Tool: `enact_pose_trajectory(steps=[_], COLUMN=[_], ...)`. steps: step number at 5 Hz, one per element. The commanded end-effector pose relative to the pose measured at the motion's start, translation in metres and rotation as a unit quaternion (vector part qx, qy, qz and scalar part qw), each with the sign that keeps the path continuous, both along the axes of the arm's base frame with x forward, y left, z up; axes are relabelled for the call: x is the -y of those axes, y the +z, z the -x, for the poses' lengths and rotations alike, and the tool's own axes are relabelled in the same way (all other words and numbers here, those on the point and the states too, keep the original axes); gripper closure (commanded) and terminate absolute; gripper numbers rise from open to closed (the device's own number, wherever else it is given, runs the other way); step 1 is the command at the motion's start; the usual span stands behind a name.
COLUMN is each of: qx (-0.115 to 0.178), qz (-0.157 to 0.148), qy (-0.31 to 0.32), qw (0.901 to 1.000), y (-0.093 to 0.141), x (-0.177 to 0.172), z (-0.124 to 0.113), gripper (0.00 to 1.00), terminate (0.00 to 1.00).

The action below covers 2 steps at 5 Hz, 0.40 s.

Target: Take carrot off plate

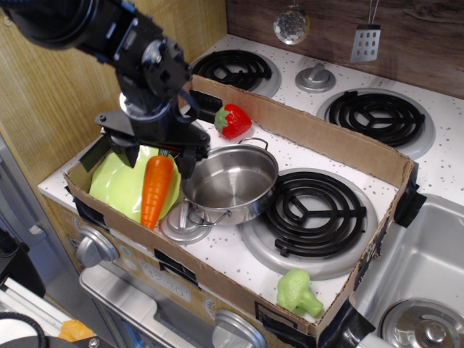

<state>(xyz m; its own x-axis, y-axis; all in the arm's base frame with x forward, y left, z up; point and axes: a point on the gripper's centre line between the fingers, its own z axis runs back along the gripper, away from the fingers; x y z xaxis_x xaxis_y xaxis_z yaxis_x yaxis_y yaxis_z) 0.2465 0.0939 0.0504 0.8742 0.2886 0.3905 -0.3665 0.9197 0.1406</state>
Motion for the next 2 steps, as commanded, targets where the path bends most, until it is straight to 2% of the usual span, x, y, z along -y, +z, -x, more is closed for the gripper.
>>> enact_pose_trajectory(steps=[1,2], qx=[0.015,0.023], qz=[-0.021,-0.023], qy=[-0.008,-0.007], qw=[0.9996,0.9994], y=[0.0011,-0.0039], x=[-0.0120,-0.0146], z=[0.0016,0.0029], gripper=[0.00,0.00], terminate=[0.00,0.00])
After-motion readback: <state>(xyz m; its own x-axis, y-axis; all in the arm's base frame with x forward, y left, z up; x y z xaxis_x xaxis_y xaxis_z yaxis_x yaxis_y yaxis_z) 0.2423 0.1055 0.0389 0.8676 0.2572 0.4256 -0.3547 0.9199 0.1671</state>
